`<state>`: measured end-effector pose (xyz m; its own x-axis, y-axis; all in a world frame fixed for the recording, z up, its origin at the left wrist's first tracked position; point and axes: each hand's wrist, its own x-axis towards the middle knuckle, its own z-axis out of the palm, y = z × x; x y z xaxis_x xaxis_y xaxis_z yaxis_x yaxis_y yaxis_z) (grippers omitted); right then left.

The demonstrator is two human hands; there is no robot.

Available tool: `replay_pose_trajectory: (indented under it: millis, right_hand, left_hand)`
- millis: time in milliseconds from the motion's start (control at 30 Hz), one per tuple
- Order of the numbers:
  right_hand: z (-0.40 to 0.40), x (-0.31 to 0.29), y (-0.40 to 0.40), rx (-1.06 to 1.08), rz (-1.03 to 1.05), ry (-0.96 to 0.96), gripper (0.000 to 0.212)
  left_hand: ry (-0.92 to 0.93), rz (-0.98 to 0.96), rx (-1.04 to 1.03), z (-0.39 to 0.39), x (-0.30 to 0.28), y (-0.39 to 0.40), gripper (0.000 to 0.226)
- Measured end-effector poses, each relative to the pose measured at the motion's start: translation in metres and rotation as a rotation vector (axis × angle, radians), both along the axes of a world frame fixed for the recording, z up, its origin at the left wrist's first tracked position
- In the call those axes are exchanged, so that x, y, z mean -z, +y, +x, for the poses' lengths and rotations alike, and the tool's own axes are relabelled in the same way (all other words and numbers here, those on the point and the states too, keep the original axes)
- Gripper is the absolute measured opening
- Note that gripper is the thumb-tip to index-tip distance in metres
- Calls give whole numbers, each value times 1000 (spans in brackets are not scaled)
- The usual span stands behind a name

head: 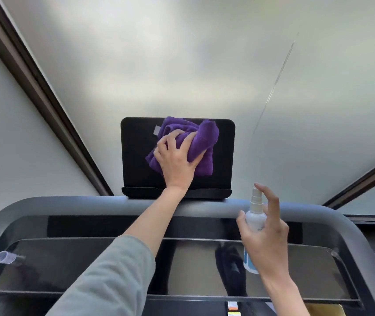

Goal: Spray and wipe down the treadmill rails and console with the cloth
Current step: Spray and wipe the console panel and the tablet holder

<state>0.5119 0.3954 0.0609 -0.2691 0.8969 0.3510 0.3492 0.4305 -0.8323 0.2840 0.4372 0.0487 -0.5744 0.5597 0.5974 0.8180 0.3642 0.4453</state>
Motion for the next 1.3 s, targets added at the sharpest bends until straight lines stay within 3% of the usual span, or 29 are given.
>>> replay_pose_trajectory:
  millis: [200,367,500,667,733,1000,1167,1300]
  right_hand:
    - [5,4,-4,15,-24,14,70]
    - [12,0,-1,39,-17,-8,71]
    - [21,3,-6,82,-18,-22,70]
    - [33,6,-13,120,-42,-41,68]
    - [38,5,-15,141,-38,-41,68]
    - [56,10,-29,144,-68,-40,69]
    - [47,14,-45,64,-108,-56,70]
    - [23,13,-63,-24,-97,-57,71]
  left_hand:
    - [-25,38,164,23,34,-47,41]
    - [-54,155,138,36,-16,0,39]
    - [53,-205,187,57,-20,35,53]
    - [94,-227,283,64,3,6,36]
    - [-3,-252,331,65,4,-13,37]
    - [-312,-47,117,60,11,-131,34]
    - [-353,-193,-101,2,28,-208,36]
    - [-387,-305,-140,-40,26,-253,37]
